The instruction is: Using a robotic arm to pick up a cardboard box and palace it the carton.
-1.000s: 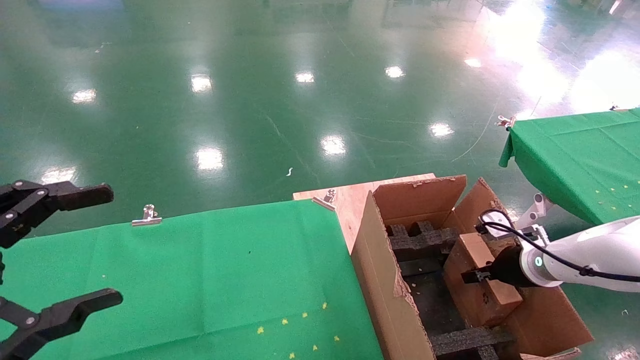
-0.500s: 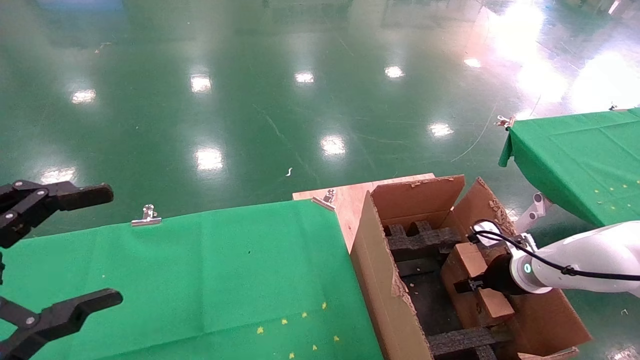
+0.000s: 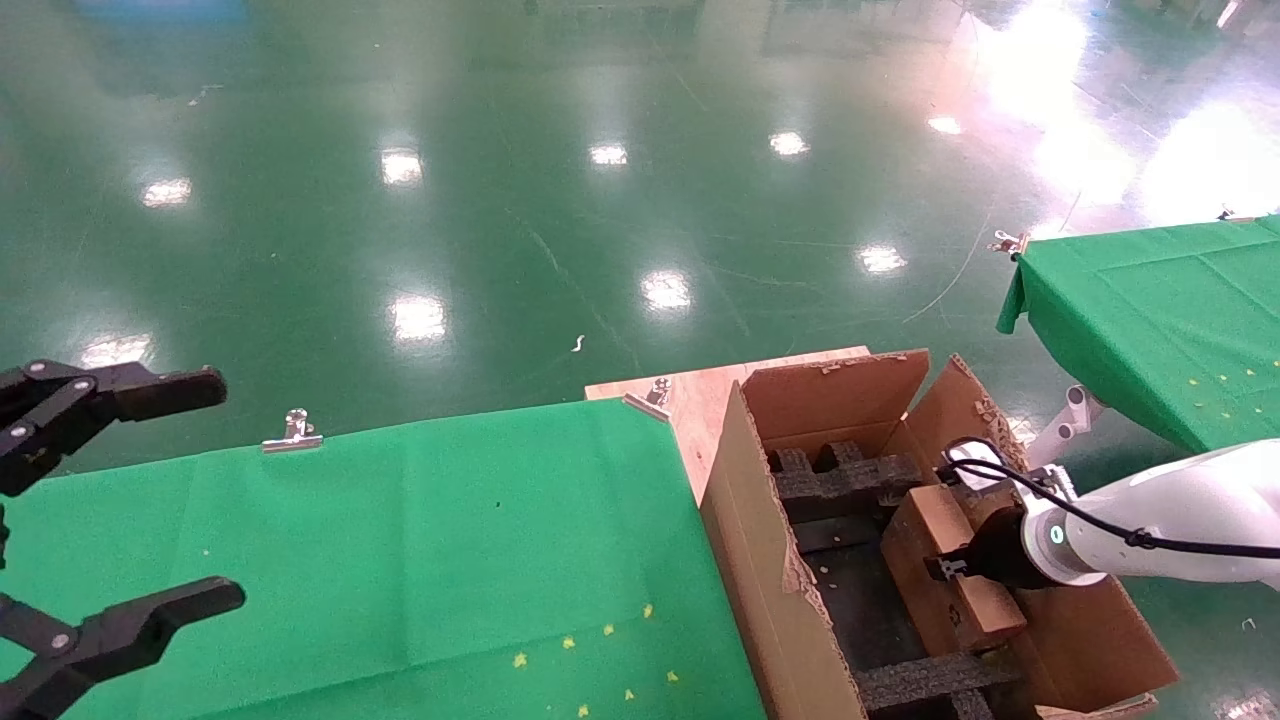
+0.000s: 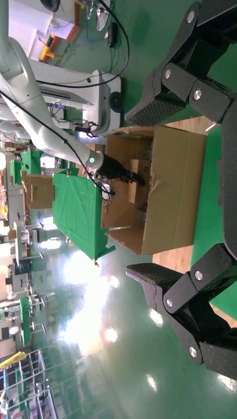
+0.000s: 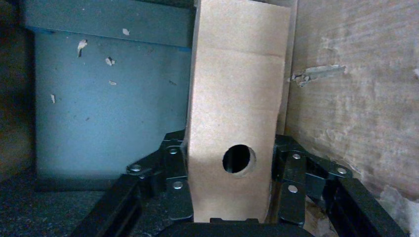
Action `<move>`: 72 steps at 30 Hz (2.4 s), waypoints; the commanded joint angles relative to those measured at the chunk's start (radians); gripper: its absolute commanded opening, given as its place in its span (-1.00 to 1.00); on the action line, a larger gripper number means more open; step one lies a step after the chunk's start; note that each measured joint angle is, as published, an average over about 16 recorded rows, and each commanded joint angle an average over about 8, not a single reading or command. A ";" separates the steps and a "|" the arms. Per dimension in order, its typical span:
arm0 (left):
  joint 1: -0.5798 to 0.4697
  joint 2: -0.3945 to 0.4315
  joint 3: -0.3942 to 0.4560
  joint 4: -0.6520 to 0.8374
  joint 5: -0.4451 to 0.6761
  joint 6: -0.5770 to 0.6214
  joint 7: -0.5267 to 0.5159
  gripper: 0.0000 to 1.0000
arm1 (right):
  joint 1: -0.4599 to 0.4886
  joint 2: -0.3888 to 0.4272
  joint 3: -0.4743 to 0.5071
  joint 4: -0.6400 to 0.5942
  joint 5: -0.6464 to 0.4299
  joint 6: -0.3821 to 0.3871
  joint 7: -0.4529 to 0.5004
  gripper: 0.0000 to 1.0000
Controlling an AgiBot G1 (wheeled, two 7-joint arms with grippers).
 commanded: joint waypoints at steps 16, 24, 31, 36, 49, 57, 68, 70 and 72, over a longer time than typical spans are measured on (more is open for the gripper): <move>0.000 0.000 0.000 0.000 0.000 0.000 0.000 1.00 | 0.039 0.026 0.008 0.040 -0.038 0.004 0.029 1.00; 0.000 0.000 0.000 0.000 0.000 0.000 0.000 1.00 | 0.104 0.044 0.036 0.070 -0.051 0.011 0.035 1.00; 0.000 0.000 0.000 0.000 0.000 0.000 0.000 1.00 | 0.197 0.073 0.084 0.160 -0.024 0.023 -0.021 1.00; 0.000 0.000 0.000 0.000 0.000 0.000 0.000 1.00 | 0.264 0.111 0.126 0.274 0.042 0.012 -0.095 1.00; 0.000 0.000 0.000 0.000 0.000 0.000 0.000 1.00 | 0.368 0.166 0.218 0.440 0.278 -0.054 -0.283 1.00; 0.000 0.000 0.000 0.000 0.000 0.000 0.000 1.00 | 0.364 0.165 0.219 0.435 0.277 -0.058 -0.280 1.00; 0.000 0.000 0.000 0.000 0.000 0.000 0.000 1.00 | 0.273 0.145 0.342 0.424 0.353 -0.141 -0.401 1.00; 0.000 0.000 0.000 0.000 0.000 0.000 0.000 1.00 | 0.246 0.139 0.381 0.422 0.378 -0.167 -0.439 1.00; 0.000 0.000 0.000 0.000 0.000 0.000 0.000 1.00 | 0.220 0.133 0.419 0.419 0.404 -0.192 -0.477 1.00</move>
